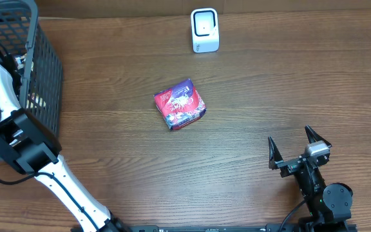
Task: Scan the item barcode
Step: 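Reach the left gripper into the basket and grasp the yellow snack bag, then place the yellow snack bag left of the purple pack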
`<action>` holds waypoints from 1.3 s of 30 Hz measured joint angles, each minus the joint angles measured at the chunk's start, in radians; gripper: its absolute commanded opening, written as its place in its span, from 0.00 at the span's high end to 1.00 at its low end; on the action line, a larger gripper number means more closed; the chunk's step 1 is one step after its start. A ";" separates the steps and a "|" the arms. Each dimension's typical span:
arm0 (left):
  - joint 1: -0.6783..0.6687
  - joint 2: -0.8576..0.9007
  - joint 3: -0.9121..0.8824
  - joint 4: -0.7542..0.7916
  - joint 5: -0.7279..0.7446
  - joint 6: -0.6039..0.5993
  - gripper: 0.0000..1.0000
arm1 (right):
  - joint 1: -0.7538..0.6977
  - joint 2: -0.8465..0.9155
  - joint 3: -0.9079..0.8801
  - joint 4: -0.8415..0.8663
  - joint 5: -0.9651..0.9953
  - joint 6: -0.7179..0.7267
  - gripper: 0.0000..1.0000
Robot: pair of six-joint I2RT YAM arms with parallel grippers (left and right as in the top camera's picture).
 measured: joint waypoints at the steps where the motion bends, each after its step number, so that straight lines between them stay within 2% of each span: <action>1: 0.000 0.000 0.019 -0.034 0.006 -0.003 0.96 | 0.000 0.000 0.000 -0.001 0.000 0.000 0.00; 4: 0.000 0.003 0.118 -0.137 0.031 -0.011 0.96 | 0.000 0.000 0.000 -0.001 0.000 -0.001 0.00; 12: 0.000 -0.043 0.539 -0.384 0.103 -0.093 0.96 | 0.000 0.000 0.000 -0.001 0.000 0.000 0.00; 17: 0.001 -0.167 0.671 -0.472 0.287 -0.140 0.96 | 0.000 0.000 0.000 -0.001 0.000 -0.001 0.00; 23: -0.023 -0.334 0.714 -0.608 0.687 -0.145 0.96 | 0.000 0.000 0.000 -0.001 0.000 0.000 0.00; 27: -0.114 -0.362 0.713 -0.645 0.849 -0.113 0.96 | 0.000 0.000 0.000 0.000 0.000 0.000 0.00; 34: -0.333 -0.344 0.605 -0.645 0.919 -0.003 0.96 | 0.000 0.000 0.000 -0.001 0.000 -0.001 0.00; 39: -0.516 -0.344 0.454 -0.644 0.823 0.044 0.96 | 0.000 0.000 0.000 0.000 0.000 0.000 0.00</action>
